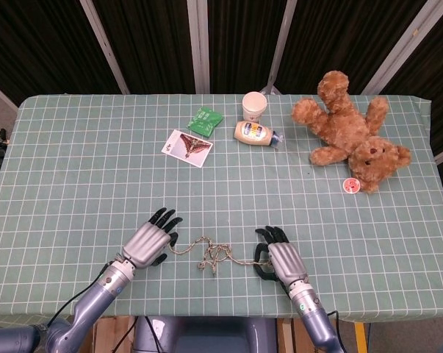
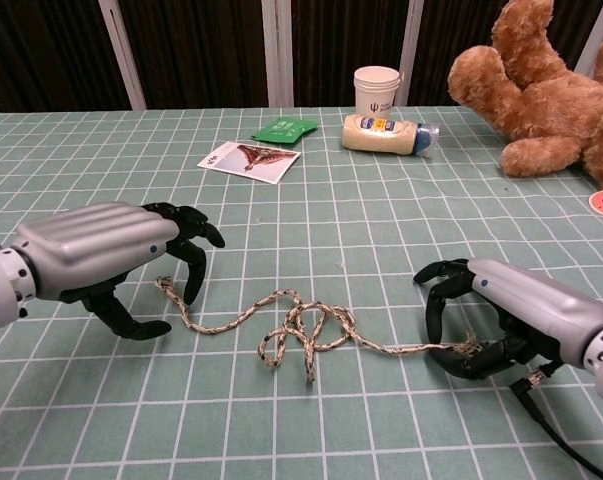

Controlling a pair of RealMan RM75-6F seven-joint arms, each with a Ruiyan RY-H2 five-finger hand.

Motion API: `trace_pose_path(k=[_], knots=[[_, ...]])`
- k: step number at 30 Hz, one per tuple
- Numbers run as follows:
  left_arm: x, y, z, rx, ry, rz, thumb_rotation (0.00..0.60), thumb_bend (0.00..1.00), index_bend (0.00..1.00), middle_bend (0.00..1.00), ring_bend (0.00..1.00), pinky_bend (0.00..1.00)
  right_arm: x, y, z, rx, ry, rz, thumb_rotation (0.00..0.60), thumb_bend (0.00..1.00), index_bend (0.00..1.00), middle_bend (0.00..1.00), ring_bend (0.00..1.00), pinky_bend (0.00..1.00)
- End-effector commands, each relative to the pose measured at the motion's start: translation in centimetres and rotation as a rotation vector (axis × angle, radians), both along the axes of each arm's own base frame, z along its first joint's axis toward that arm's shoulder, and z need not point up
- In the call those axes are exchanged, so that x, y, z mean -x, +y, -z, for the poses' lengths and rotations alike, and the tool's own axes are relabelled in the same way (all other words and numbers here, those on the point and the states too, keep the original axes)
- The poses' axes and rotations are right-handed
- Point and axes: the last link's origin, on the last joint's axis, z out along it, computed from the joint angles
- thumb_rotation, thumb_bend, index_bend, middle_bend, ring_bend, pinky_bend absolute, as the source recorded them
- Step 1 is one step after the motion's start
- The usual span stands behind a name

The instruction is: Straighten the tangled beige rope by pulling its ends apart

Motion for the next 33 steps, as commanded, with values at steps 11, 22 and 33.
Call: trace_pose_path(k=[11,22,33], knots=[[-0.5,0.3,1.4,0.002,0.011,-0.012,0.600,0.42,0.52,0.13,0.00,0.00,0.4,-0.1,-0.4,0.006,0.002,0.003,0.600,0.43,0.63,0.17,0.00,0.00],[-1.0,0.3,2.5,0.011,0.009,-0.018,0.600,0.45,0.52,0.13,0.00,0.00,0.7,-0.3,-0.6,0.012,0.005,0.012,0.600,0.44,0.62,0.17,0.00,0.00],[-0.9,0.1,3.2,0.016,0.021,-0.032,0.600,0.48,0.59,0.15,0.00,0.00,1.0,-0.4,-1.0,0.018,0.004,0.018,0.600,0.44,0.63,0.17,0.00,0.00]])
